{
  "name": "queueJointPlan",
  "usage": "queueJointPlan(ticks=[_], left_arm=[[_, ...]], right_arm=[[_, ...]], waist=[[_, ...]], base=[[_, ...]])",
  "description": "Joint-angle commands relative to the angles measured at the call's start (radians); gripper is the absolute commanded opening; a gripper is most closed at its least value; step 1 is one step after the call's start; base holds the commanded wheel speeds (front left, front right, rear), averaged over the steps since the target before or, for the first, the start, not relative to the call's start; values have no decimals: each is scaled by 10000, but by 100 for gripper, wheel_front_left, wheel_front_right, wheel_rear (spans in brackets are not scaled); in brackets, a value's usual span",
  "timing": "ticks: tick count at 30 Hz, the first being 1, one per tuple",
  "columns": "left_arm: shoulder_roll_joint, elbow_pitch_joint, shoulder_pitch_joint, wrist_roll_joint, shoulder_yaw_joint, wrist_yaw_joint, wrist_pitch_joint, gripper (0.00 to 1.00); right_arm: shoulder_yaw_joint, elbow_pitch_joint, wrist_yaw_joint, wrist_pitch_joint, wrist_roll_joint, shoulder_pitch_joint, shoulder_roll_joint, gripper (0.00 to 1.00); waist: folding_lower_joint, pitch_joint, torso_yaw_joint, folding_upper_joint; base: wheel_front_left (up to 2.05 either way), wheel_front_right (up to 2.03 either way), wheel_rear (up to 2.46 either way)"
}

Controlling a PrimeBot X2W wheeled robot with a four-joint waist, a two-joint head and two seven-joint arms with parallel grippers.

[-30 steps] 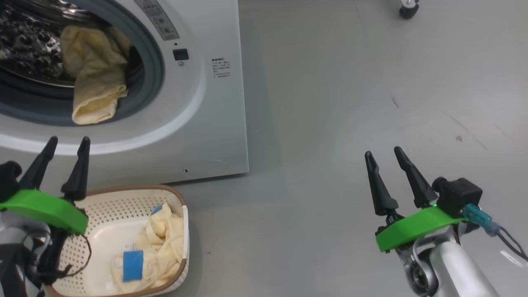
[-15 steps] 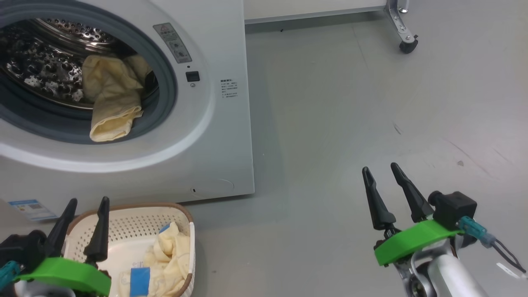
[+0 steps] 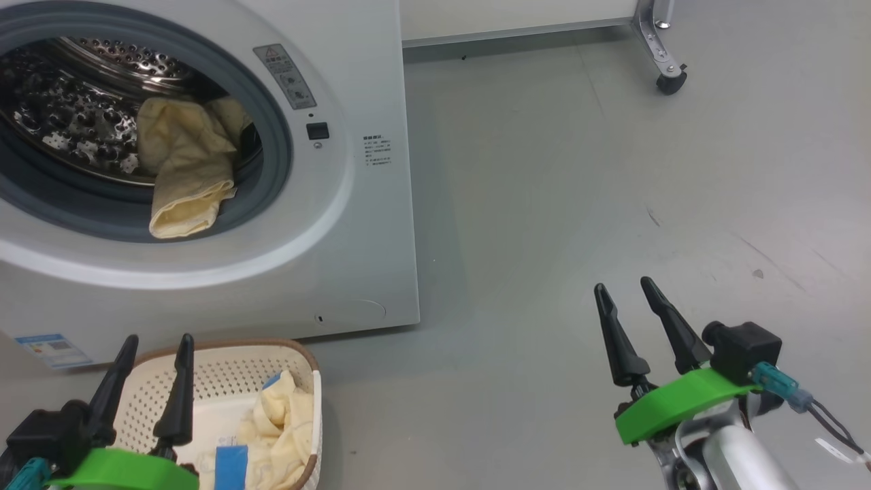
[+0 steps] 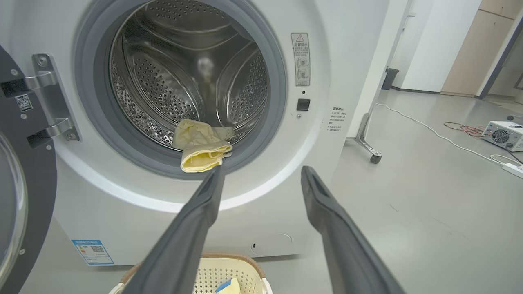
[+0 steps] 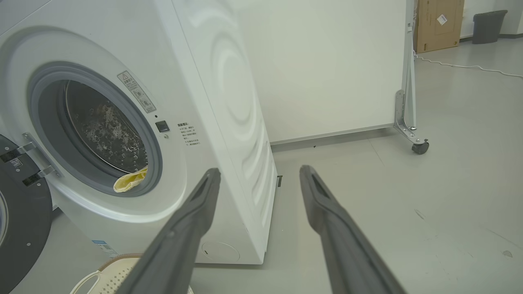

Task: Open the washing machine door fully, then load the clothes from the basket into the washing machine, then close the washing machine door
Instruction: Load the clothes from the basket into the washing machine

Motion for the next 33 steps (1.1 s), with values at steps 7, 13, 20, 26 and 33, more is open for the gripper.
queueJointPlan(ticks=[7,13,20,26,33], left_arm=[[-53,-285,-210,627,795,-242,-108,100],[-238,-244,-165,824,1001,-375,-109,100],[-402,-198,-122,957,1118,-459,-109,100],[-538,-155,-99,1057,1188,-537,-109,100],[-625,-85,-152,1118,1260,-611,-109,100]], right_arm=[[169,-216,2,-94,35,-249,17,100],[165,-208,2,-94,13,-269,17,100],[217,-196,2,-94,53,-272,17,100],[140,-213,2,-95,62,-274,17,100],[123,-255,2,-95,68,-282,17,100]], waist=[[1,-68,-21,0],[1,-97,-36,0],[1,-79,-52,0],[1,-13,-65,0],[1,131,-86,0]], base=[[0,0,0],[0,0,0],[0,0,0],[0,0,0],[0,0,0]])
